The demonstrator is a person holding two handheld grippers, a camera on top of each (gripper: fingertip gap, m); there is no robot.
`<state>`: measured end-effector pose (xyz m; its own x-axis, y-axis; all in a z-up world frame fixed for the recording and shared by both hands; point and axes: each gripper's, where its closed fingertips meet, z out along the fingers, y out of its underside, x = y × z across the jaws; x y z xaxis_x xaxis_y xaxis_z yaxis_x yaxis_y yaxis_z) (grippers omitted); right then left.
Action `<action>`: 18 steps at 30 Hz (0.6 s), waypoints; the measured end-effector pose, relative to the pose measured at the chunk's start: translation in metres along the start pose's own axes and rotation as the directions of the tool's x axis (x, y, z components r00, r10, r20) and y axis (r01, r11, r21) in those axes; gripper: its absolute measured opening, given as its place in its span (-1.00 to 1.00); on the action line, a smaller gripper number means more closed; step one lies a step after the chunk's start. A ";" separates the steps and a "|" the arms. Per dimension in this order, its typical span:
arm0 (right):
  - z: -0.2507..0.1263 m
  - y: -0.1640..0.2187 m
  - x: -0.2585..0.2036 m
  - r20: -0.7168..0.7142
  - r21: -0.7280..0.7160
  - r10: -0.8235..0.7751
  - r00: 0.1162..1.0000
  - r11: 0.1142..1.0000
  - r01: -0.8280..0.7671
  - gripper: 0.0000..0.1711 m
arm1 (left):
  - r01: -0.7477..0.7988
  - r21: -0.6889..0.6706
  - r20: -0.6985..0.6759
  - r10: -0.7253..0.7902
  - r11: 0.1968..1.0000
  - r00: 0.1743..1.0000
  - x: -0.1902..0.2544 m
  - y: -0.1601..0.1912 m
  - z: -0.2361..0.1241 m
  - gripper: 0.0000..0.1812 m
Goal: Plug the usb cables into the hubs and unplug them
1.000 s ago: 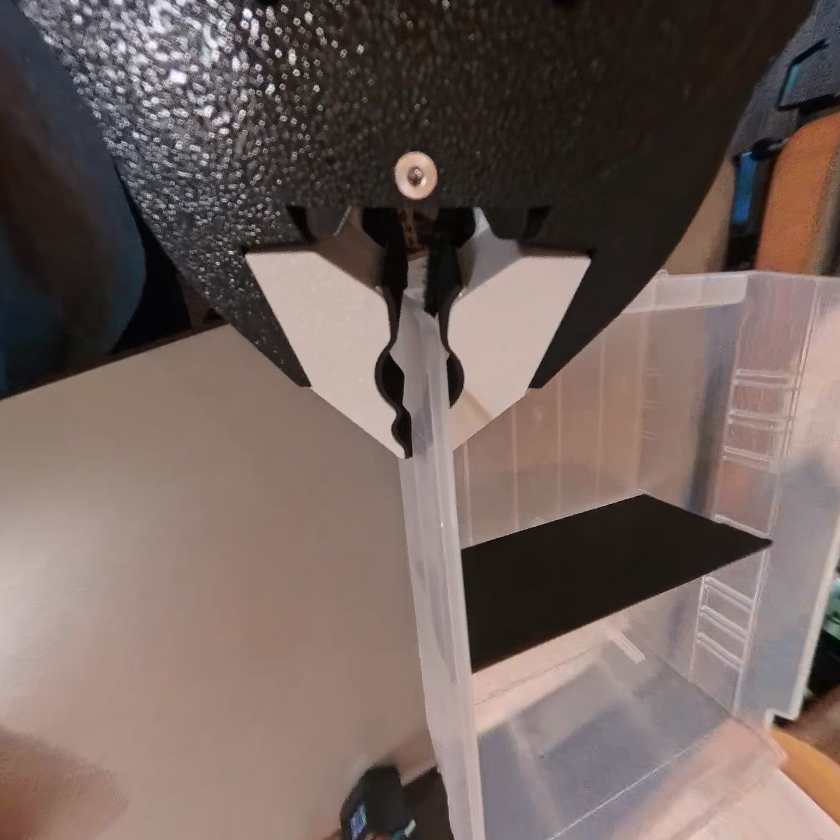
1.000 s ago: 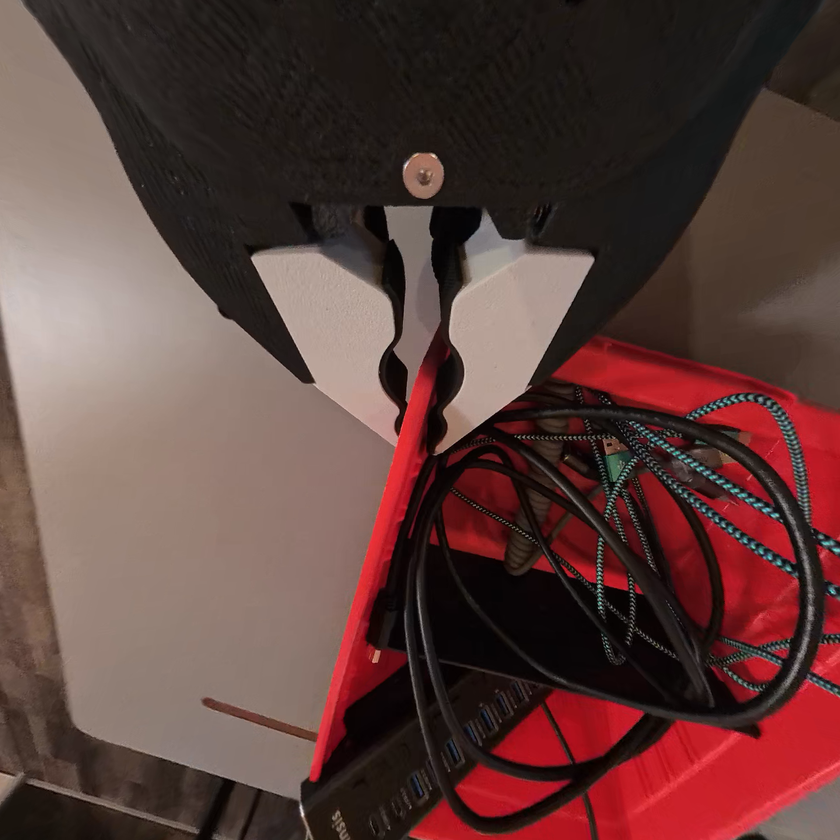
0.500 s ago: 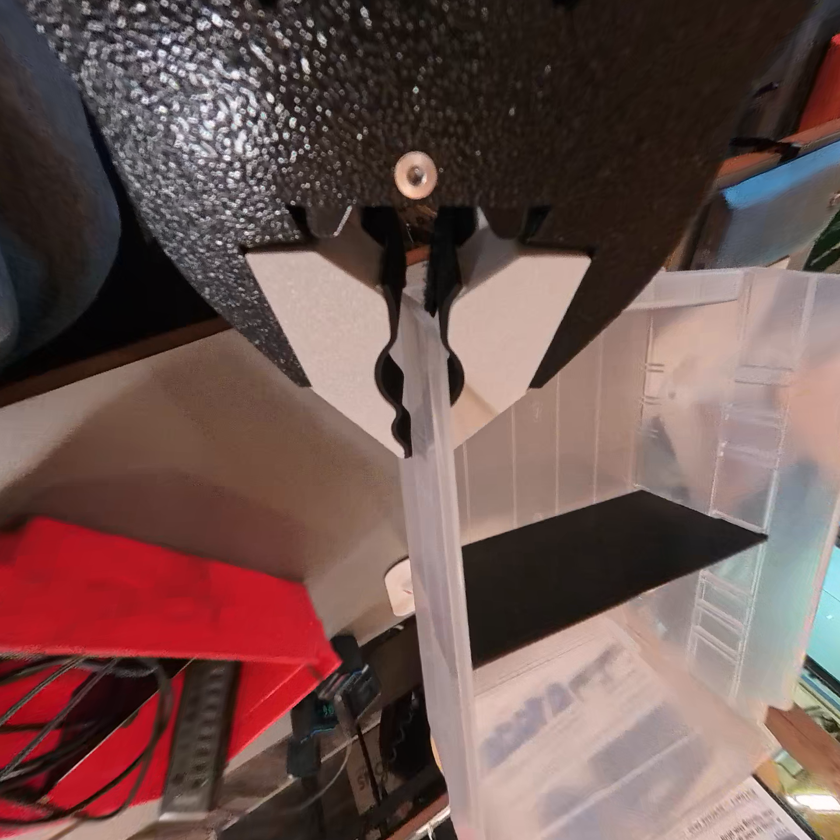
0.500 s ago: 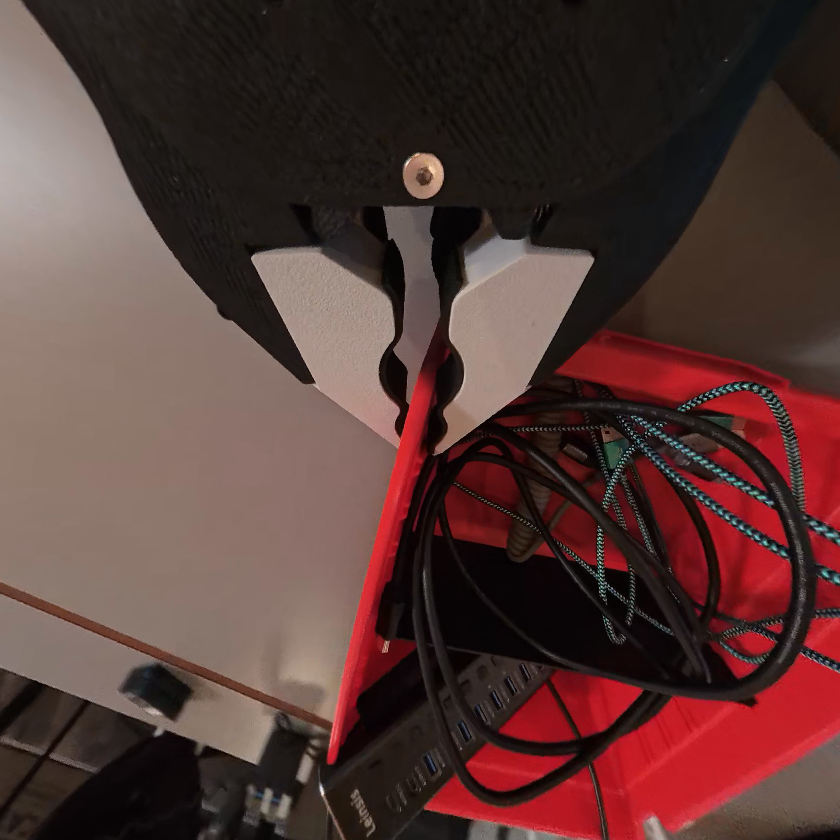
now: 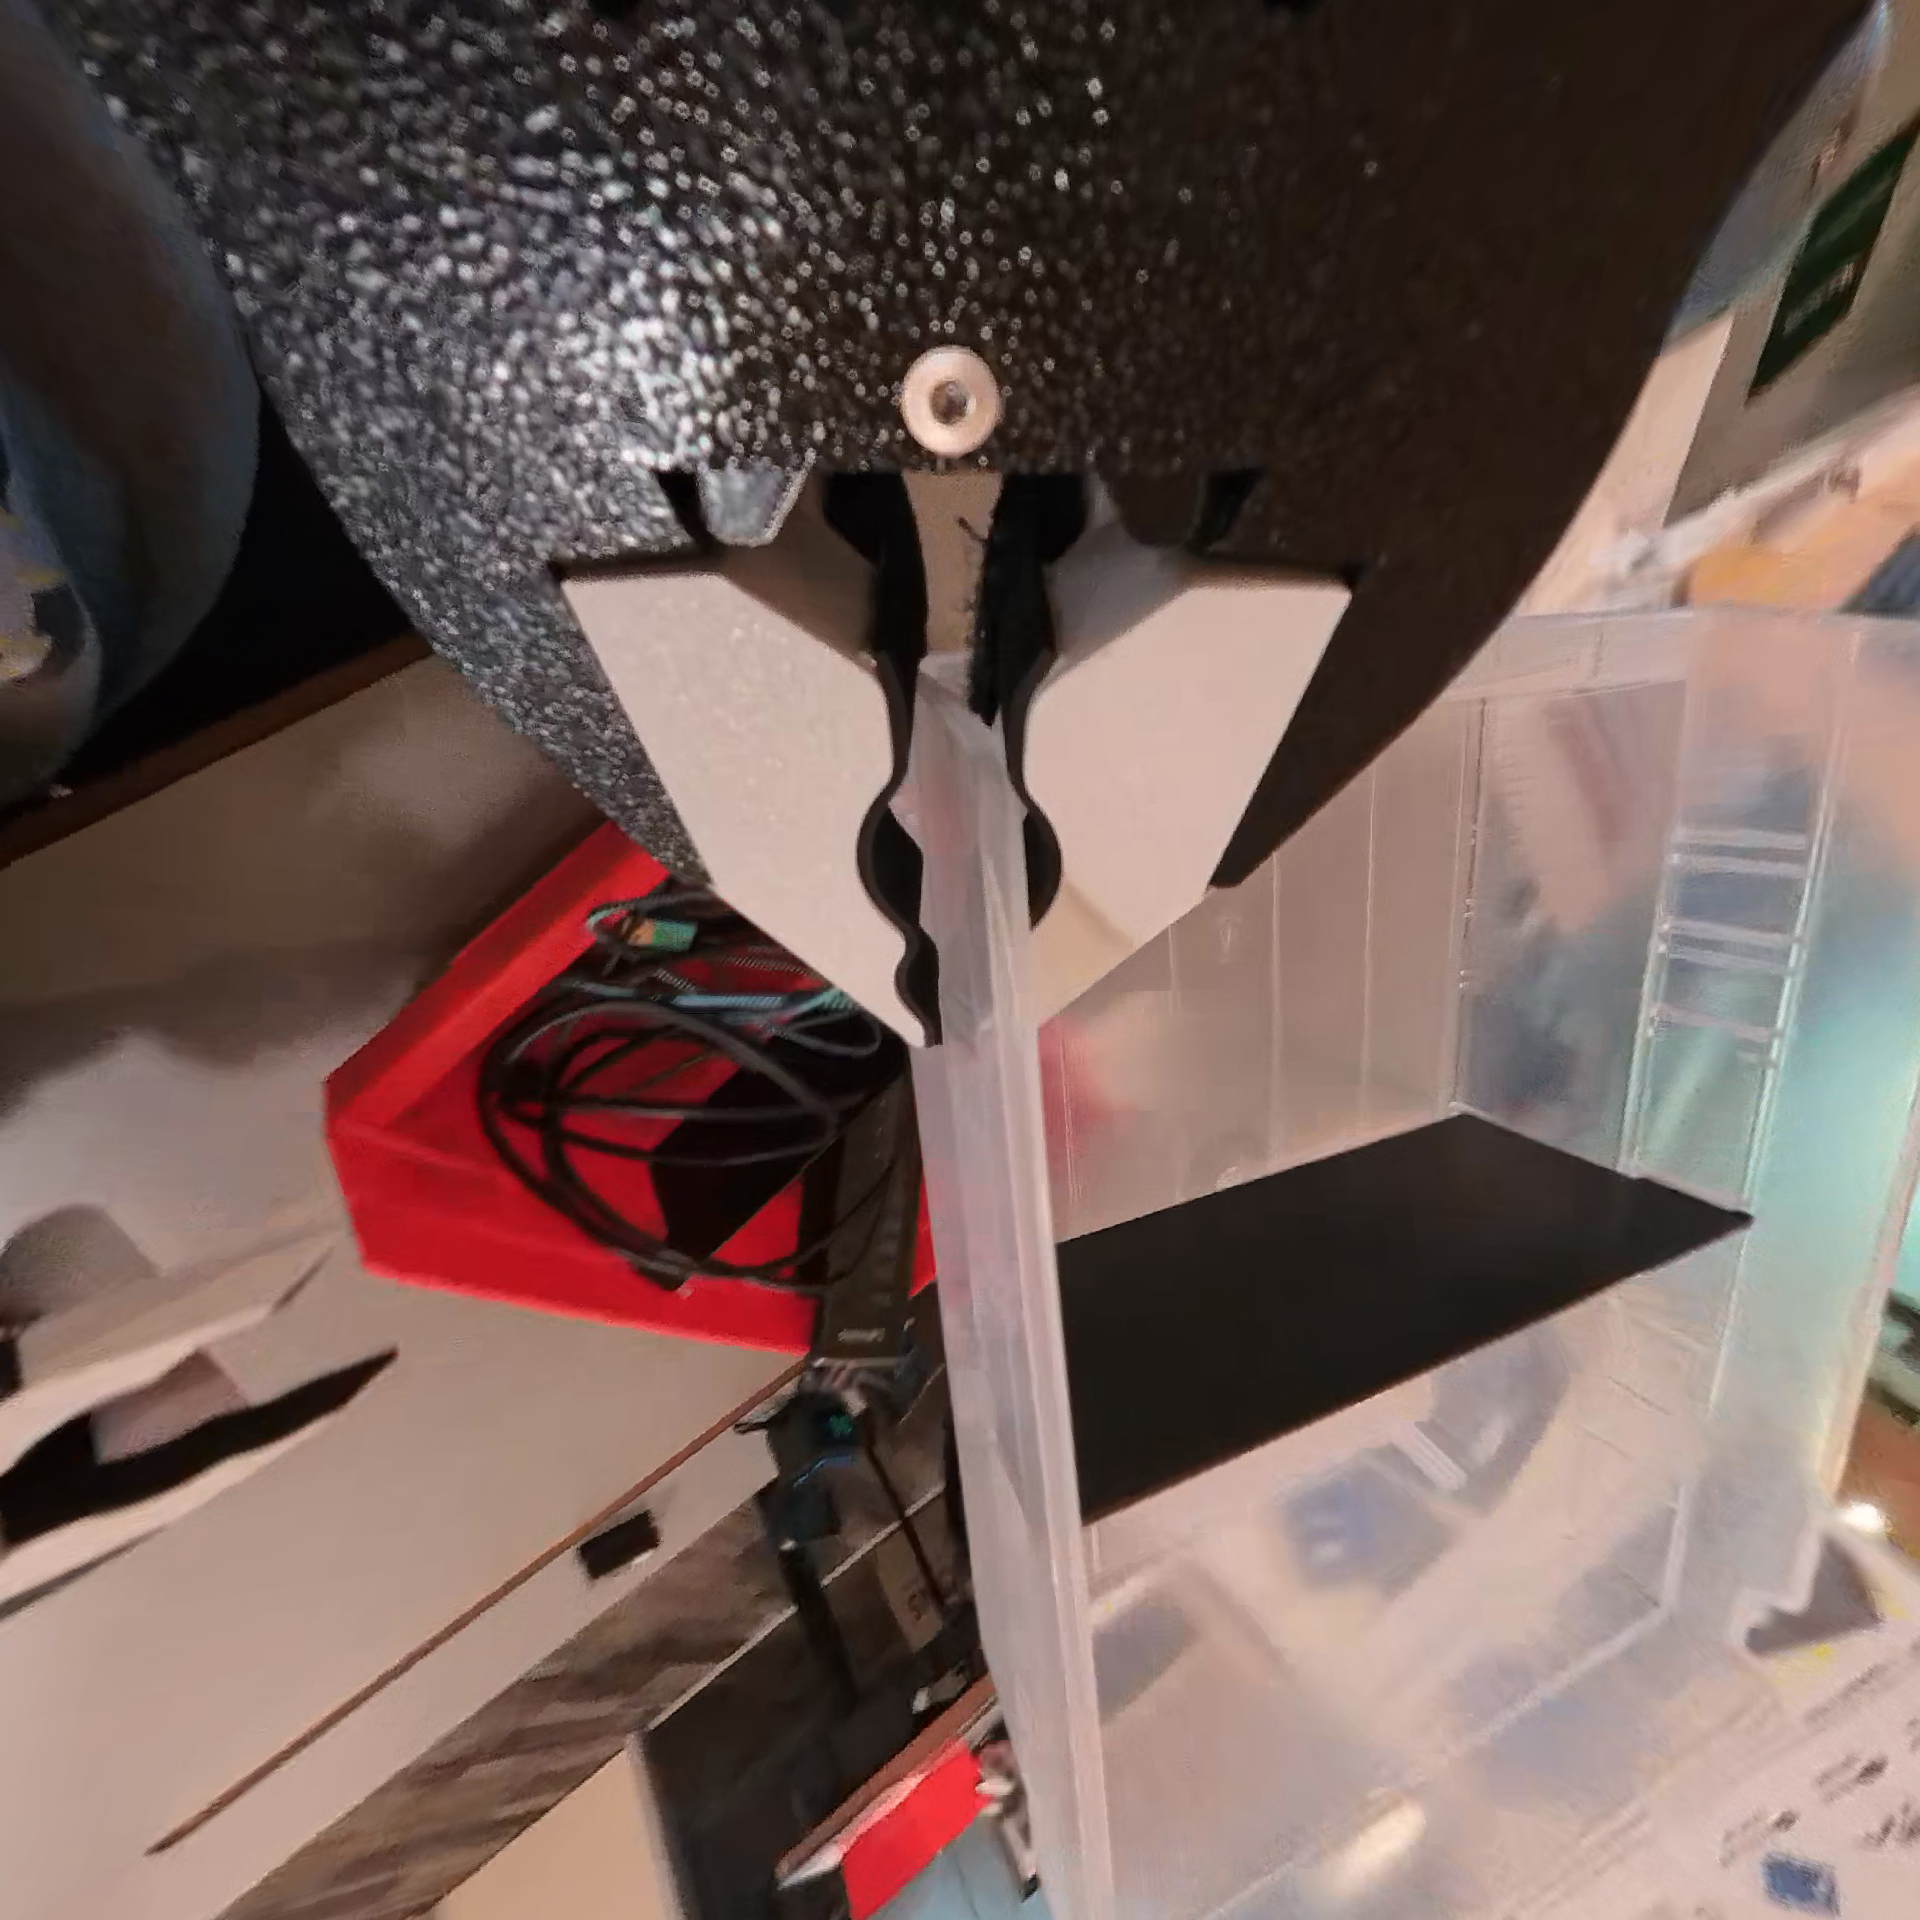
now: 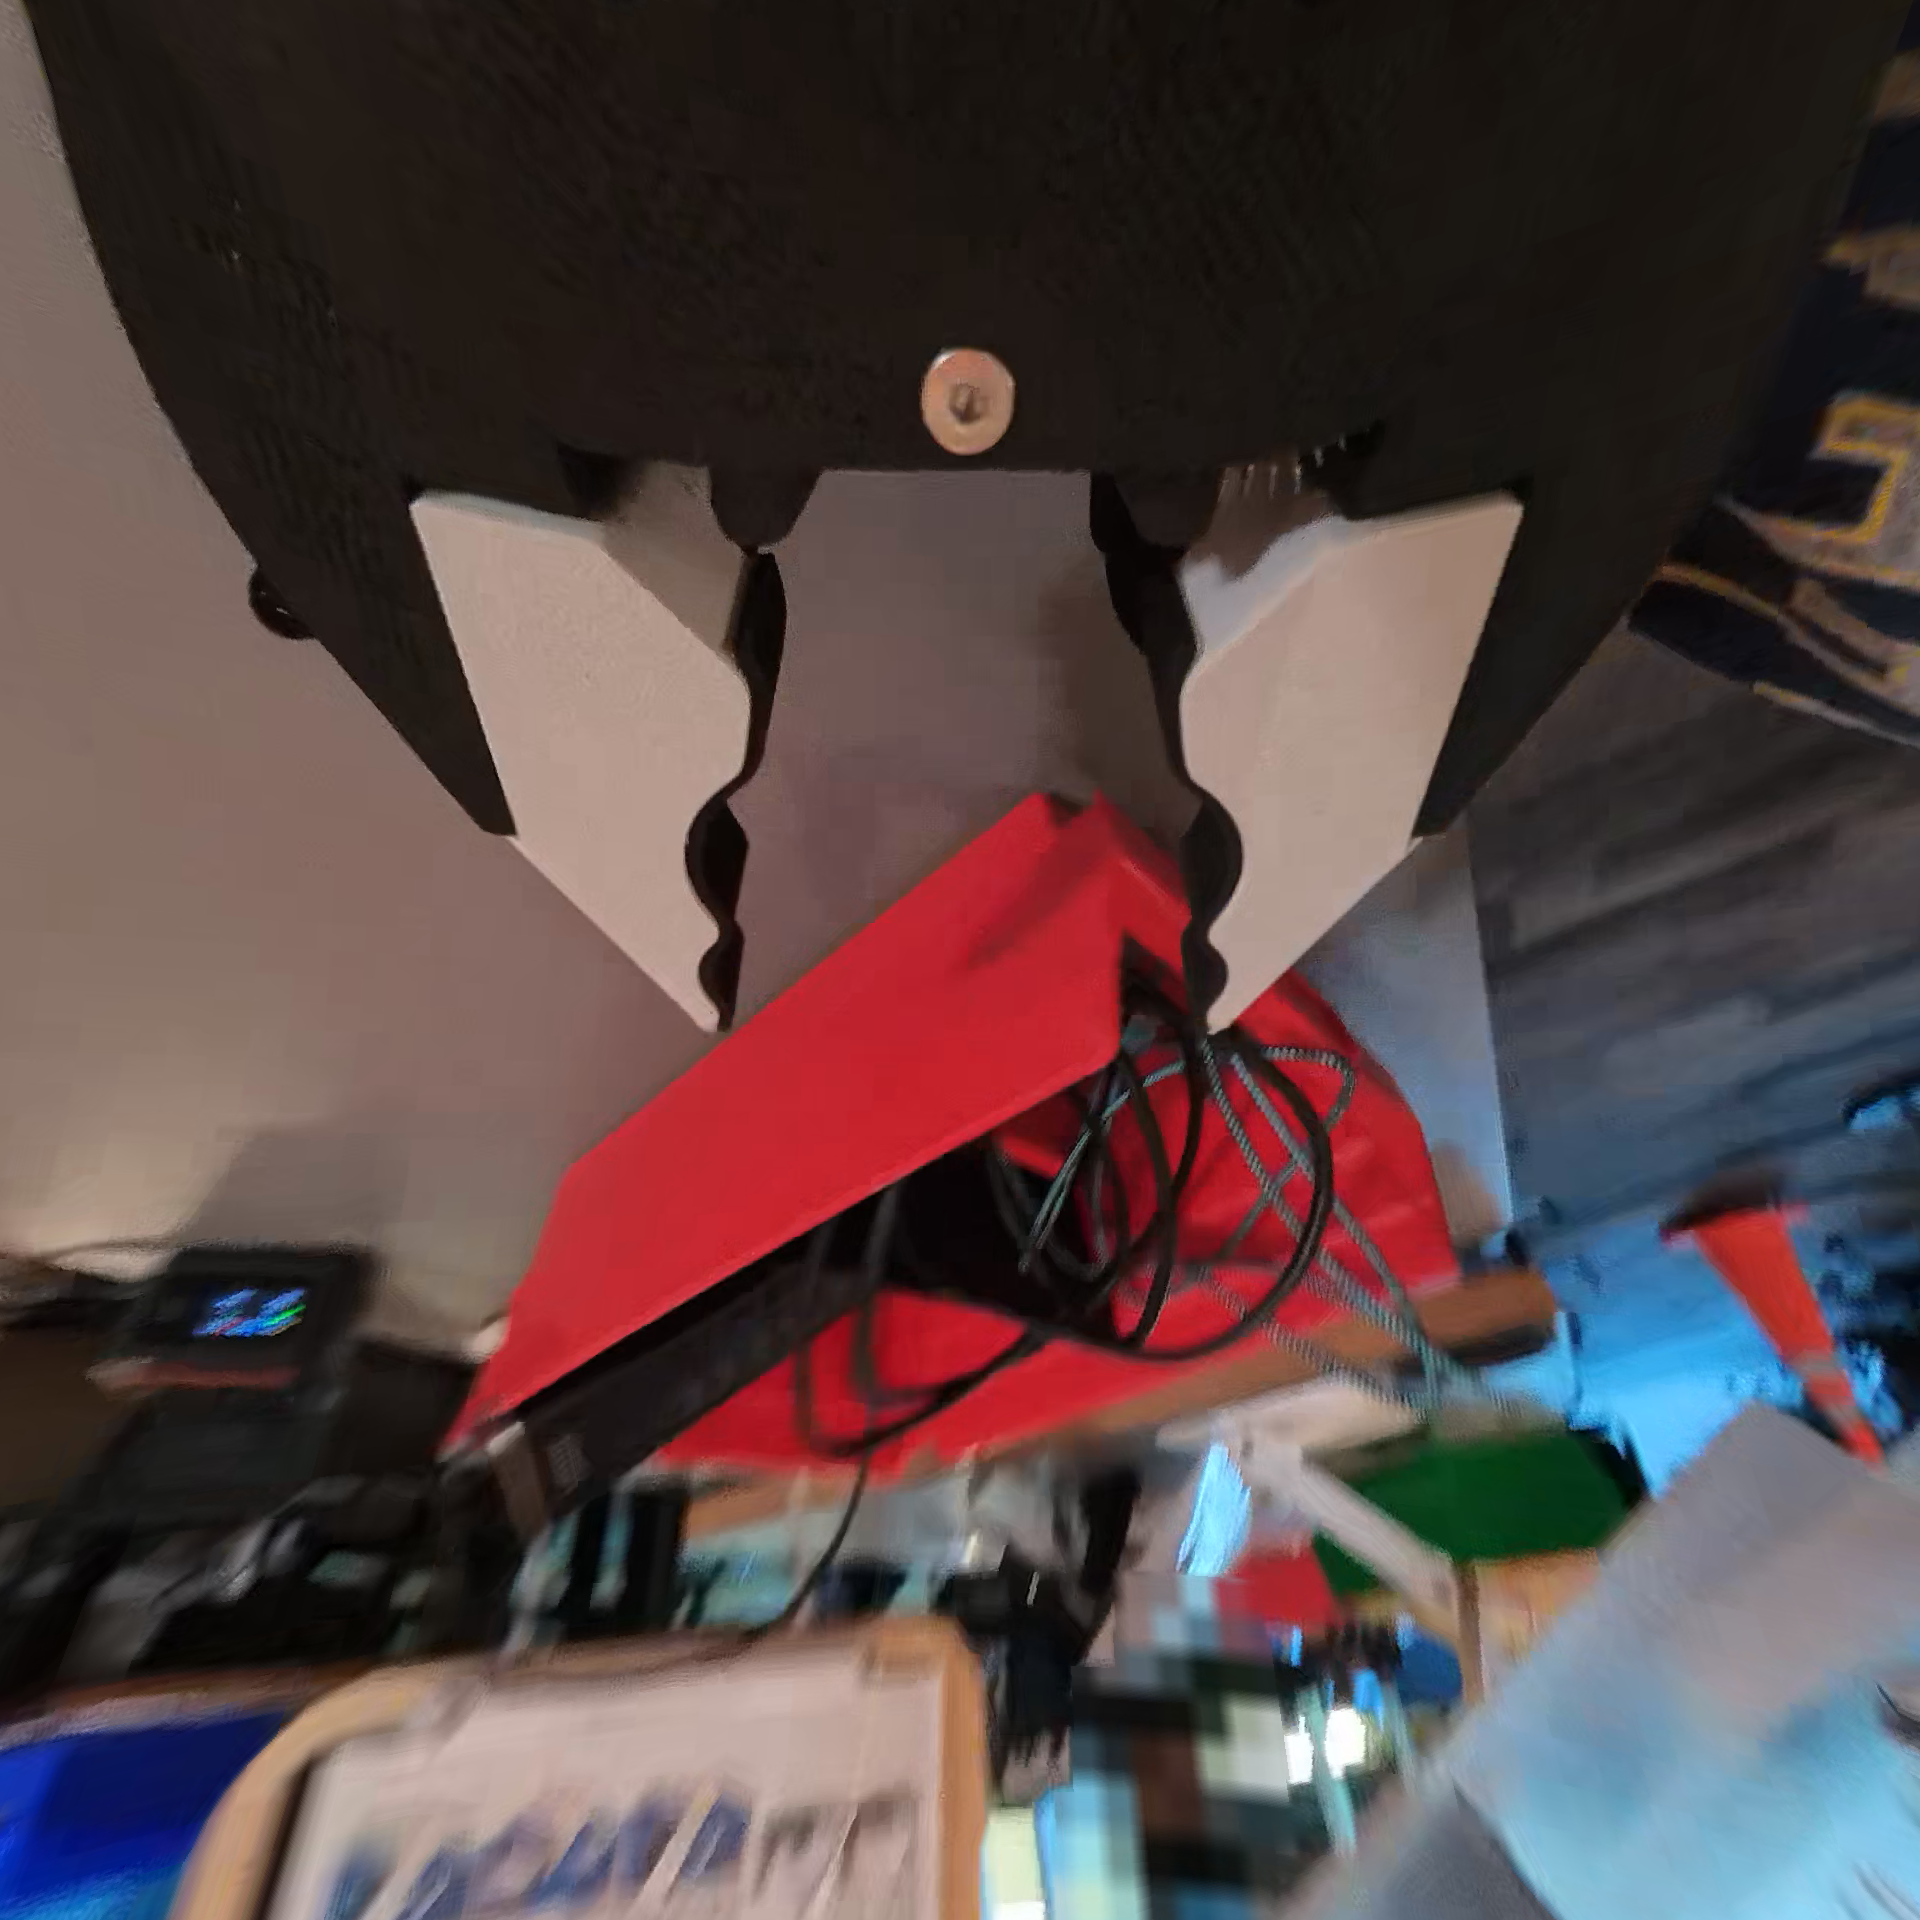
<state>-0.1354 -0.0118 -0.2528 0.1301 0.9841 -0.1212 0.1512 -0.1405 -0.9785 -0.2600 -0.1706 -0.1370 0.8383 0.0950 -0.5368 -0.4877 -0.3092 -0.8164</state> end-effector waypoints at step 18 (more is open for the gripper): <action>-0.390 -0.003 0.219 -0.905 0.007 -0.181 0.384 0.898 0.441 -0.14 | -0.049 0.237 -0.690 0.204 0.970 0.694 0.284 -0.193 0.157 -0.94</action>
<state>0.2747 0.1612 -0.2111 0.9098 0.3047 0.2818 0.1858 0.3082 -0.9330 0.0345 0.0644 -0.1652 0.6507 -0.6501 -0.3924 -0.5721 -0.0800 -0.8163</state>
